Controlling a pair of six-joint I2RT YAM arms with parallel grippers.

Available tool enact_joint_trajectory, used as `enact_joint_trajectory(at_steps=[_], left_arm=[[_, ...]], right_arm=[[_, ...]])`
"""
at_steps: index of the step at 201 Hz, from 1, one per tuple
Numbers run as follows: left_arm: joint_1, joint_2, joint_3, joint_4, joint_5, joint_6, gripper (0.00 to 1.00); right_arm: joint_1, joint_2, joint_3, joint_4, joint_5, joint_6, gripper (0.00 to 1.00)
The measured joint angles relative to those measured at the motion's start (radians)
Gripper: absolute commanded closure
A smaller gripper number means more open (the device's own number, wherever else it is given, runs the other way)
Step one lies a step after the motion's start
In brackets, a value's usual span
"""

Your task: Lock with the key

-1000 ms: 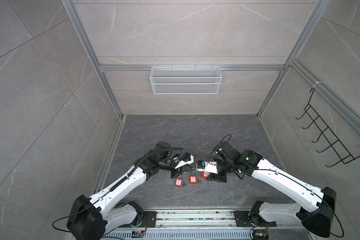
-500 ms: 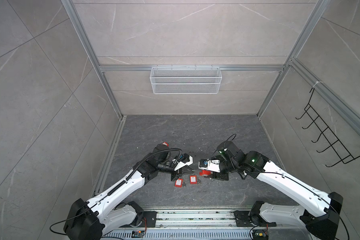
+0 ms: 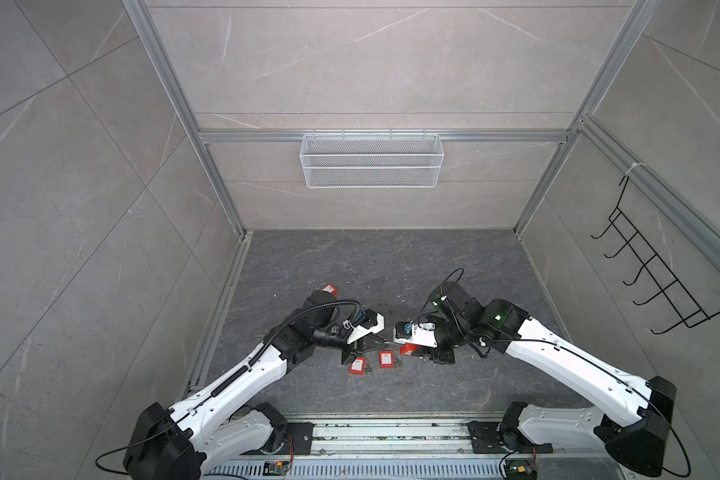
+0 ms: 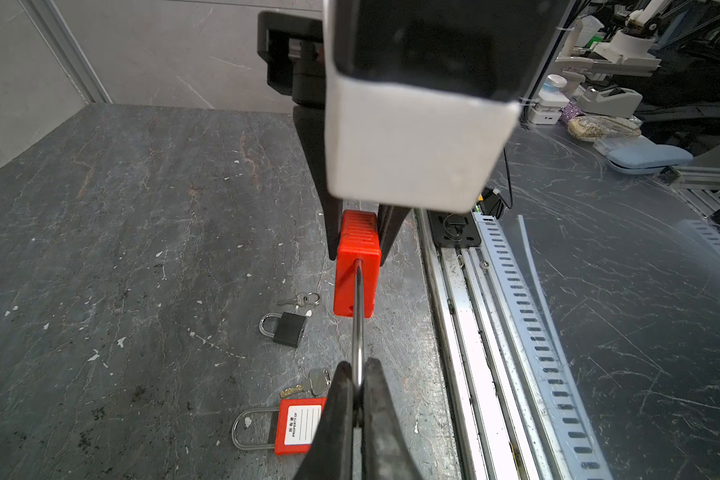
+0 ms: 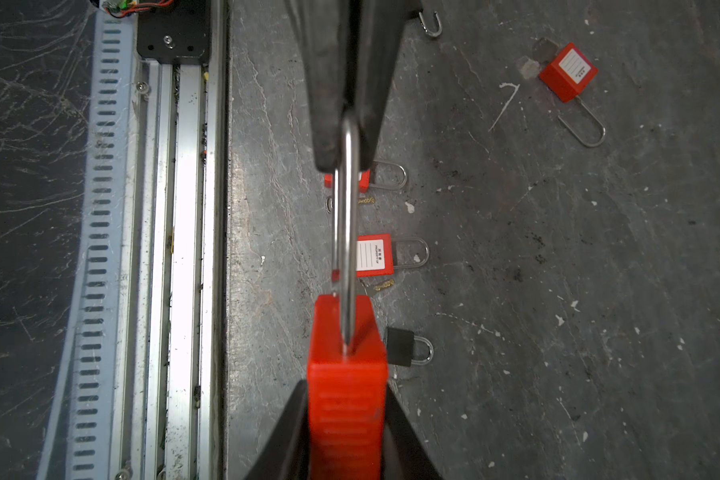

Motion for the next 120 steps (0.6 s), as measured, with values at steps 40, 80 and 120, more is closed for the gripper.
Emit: enact_joint_trajectory(at_steps=[40, 80, 120], left_arm=[[-0.006, -0.01, -0.012, 0.015, 0.021, -0.001, 1.0], [-0.035, -0.01, -0.016, 0.023, 0.018, 0.0, 1.0], [-0.083, -0.01, -0.018, 0.032, -0.022, 0.0, 1.0]], right_arm=[[-0.002, 0.0, 0.014, -0.023, -0.032, 0.0, 0.92], [-0.007, 0.008, 0.021, -0.053, -0.086, 0.003, 0.93], [-0.006, 0.03, 0.042, -0.066, -0.129, 0.005, 0.93]])
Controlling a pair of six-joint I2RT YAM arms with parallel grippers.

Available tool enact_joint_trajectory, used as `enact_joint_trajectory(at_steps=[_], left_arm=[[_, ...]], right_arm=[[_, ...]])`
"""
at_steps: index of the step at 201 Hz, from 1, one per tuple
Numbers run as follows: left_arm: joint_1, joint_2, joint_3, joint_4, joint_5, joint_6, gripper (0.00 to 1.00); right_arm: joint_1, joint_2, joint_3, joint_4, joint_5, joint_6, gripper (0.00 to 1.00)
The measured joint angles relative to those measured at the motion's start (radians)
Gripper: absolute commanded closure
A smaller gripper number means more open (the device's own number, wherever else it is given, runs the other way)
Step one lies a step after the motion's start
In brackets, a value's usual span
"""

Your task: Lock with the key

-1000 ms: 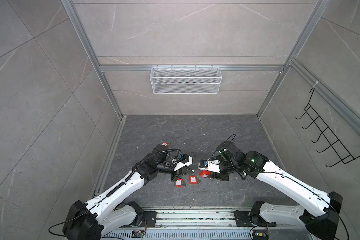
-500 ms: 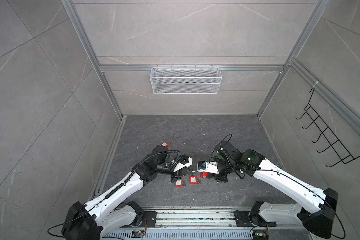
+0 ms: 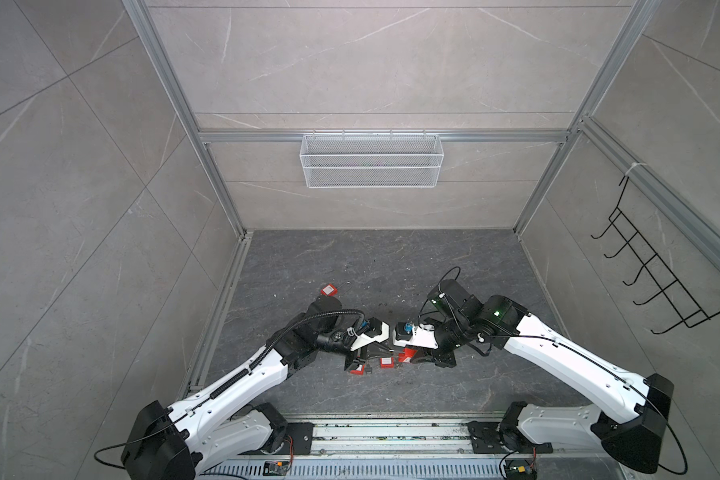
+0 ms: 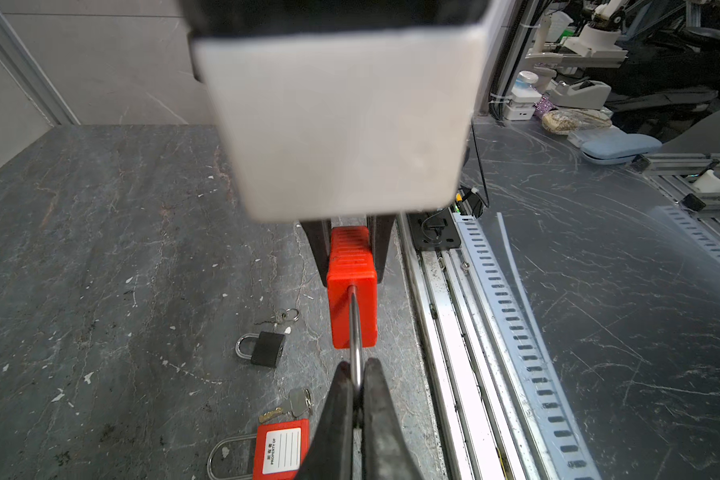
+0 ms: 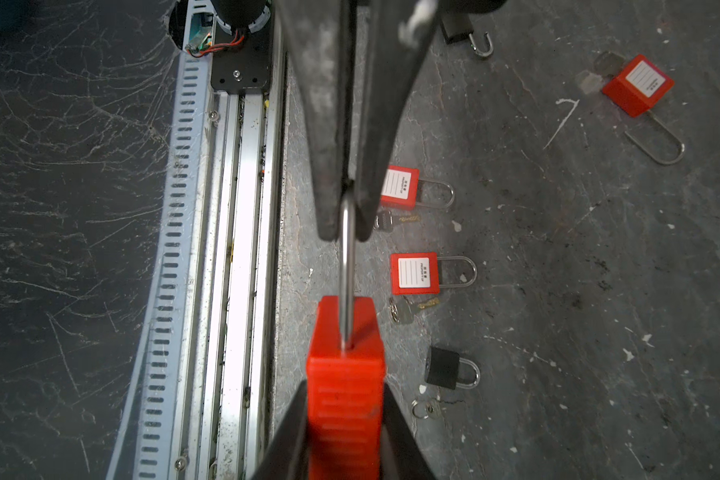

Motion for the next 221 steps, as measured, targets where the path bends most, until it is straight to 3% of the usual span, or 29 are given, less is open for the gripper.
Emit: enact_joint_trajectory(at_steps=[62, 82, 107, 134, 221], left_arm=[[-0.012, 0.005, -0.063, 0.121, -0.035, -0.061, 1.0], [-0.012, 0.006, -0.069, 0.144, -0.047, -0.075, 1.0], [-0.021, -0.002, -0.078, 0.171, -0.061, -0.082, 1.0], [-0.039, -0.015, -0.078, 0.186, -0.061, -0.082, 1.0], [-0.039, -0.041, -0.078, 0.2, -0.062, -0.082, 1.0]], right_arm=[[-0.005, -0.01, -0.029, 0.028, 0.017, 0.04, 0.91], [-0.006, -0.01, -0.029, 0.028, 0.028, 0.048, 0.79], [-0.005, -0.01, -0.026, 0.047, 0.022, 0.055, 0.57], [-0.006, -0.035, -0.017, 0.063, 0.001, 0.055, 0.48], [-0.095, -0.12, 0.034, -0.114, -0.037, 0.047, 0.47]])
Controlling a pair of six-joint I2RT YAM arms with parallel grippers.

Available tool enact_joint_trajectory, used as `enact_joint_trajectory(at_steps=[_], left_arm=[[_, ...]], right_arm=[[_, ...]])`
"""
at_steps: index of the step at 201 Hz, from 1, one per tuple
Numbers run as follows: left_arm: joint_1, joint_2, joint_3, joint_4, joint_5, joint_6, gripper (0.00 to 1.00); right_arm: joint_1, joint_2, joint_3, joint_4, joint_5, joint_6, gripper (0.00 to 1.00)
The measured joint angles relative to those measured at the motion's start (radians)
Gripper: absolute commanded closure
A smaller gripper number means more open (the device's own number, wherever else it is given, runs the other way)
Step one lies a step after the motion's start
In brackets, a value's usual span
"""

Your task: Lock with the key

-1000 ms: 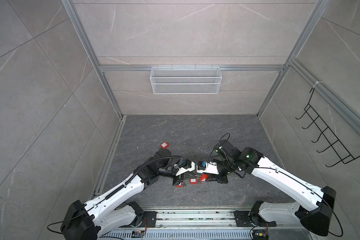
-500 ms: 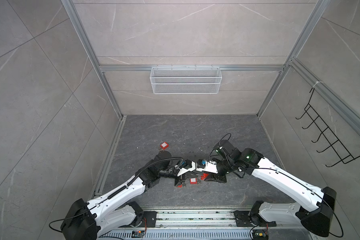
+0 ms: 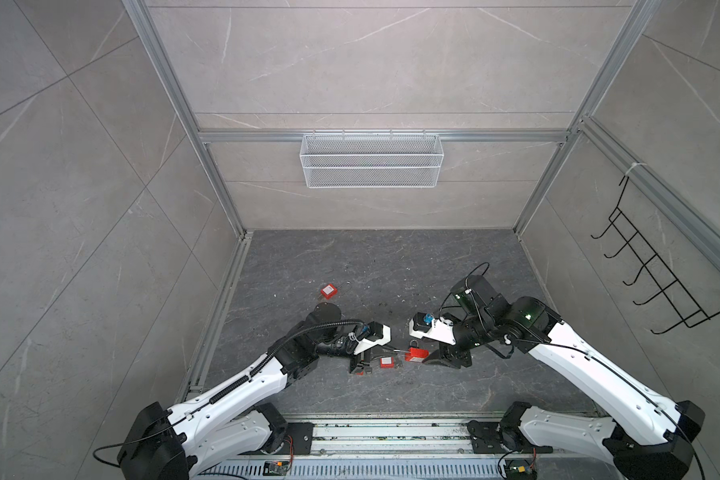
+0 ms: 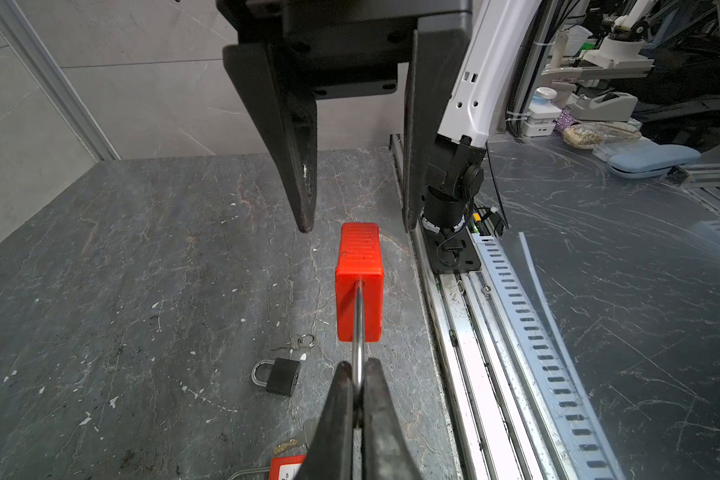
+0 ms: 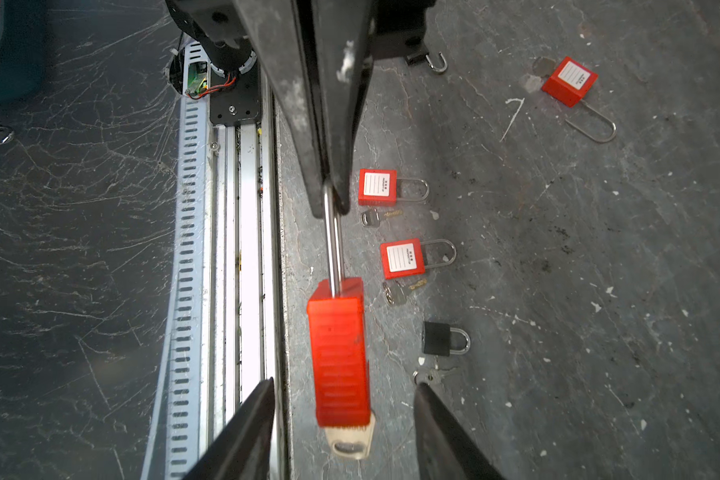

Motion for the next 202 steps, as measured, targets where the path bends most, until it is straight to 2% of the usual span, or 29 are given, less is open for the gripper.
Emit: enact_joint_trajectory(at_steps=[49, 104, 155, 202], left_arm=[[0.0, -0.013, 0.0, 0.0, 0.001, 0.0, 1.0], [0.0, -0.014, 0.0, 0.0, 0.005, -0.006, 1.0], [0.0, -0.014, 0.0, 0.0, 0.006, -0.03, 1.0], [0.001, -0.016, -0.013, 0.023, -0.004, -0.055, 1.0]], right_arm=[[-0.01, 0.039, 0.022, -0.119, 0.006, -0.019, 0.5], [-0.014, 0.097, 0.02, -0.125, 0.042, -0.027, 0.58], [-0.014, 0.115, -0.039, -0.031, 0.088, -0.034, 0.69], [-0.014, 0.031, -0.144, 0.118, 0.142, -0.035, 0.71]])
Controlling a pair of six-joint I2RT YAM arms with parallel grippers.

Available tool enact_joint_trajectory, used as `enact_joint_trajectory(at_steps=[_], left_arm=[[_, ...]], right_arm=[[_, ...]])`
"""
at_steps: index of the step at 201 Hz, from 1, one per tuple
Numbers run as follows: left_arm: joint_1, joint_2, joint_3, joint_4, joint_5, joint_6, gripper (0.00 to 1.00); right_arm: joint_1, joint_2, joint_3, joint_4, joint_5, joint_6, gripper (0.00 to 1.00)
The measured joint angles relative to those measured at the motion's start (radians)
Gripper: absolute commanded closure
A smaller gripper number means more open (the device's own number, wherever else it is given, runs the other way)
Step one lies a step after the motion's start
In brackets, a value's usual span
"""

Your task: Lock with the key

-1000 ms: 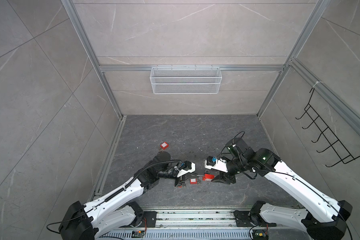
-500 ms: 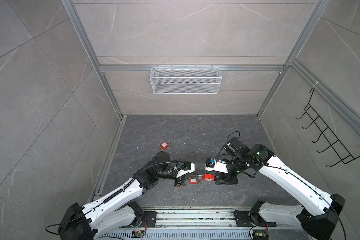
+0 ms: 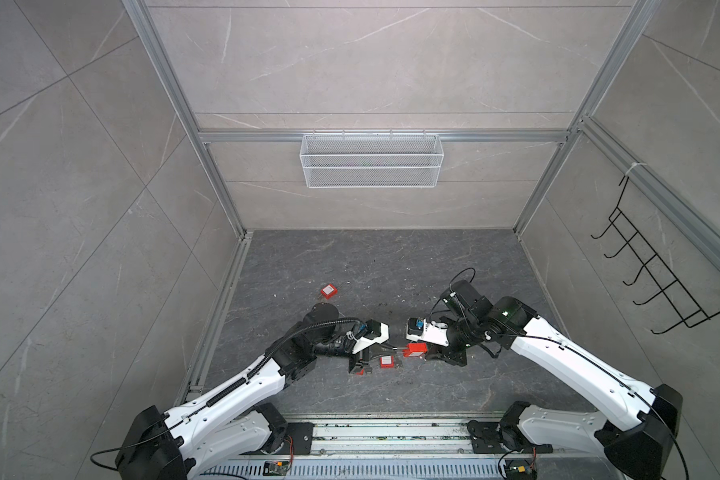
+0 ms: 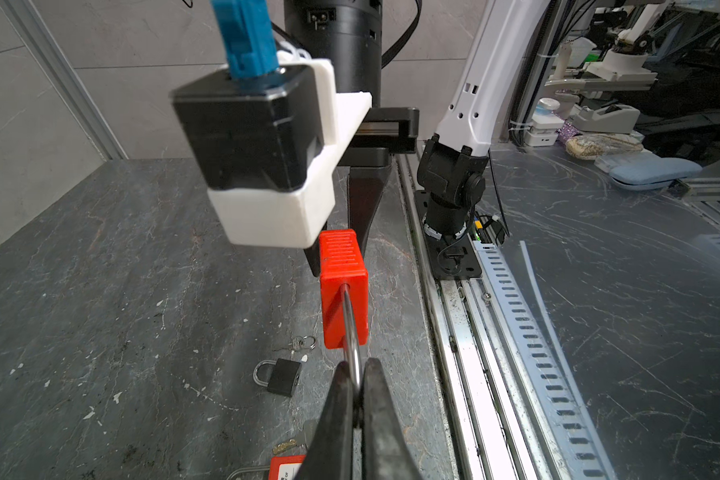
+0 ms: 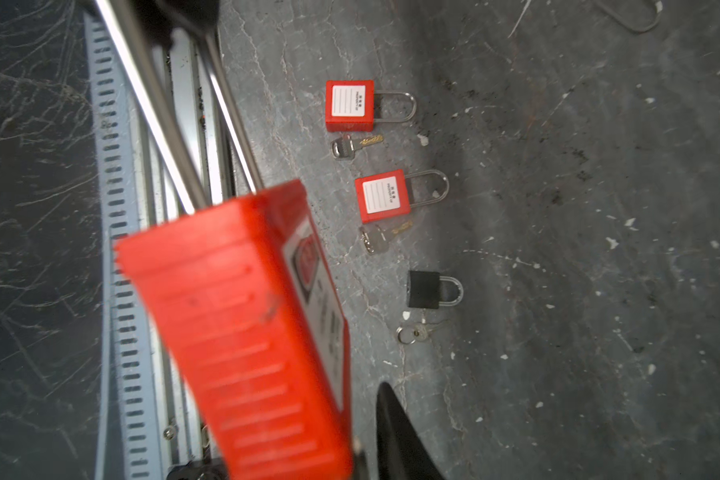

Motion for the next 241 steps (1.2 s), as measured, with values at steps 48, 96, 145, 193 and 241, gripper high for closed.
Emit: enact_joint_trajectory(at_steps=[48, 96, 145, 193, 241], left_arm=[[0.0, 0.0, -0.001, 0.021, 0.0, -0.007, 1.0], [-0.001, 0.002, -0.001, -0.012, 0.009, 0.001, 1.0], [-0.001, 0.014, 0.0, -0.016, 0.029, 0.002, 1.0], [-0.001, 0.014, 0.0, -0.017, 0.032, 0.002, 1.0], [-0.001, 0.018, 0.0, -0.017, 0.031, 0.003, 1.0]], right_arm=[[0.0, -0.071, -0.037, 0.043, 0.01, -0.05, 0.67], [0.0, -0.073, -0.029, -0.056, 0.007, -0.097, 0.63], [0.0, -0.016, 0.056, -0.12, -0.041, -0.104, 0.67], [0.0, 0.032, 0.058, -0.128, -0.071, -0.104, 0.75], [0.0, -0.015, 0.029, -0.097, -0.074, -0.1, 0.89]])
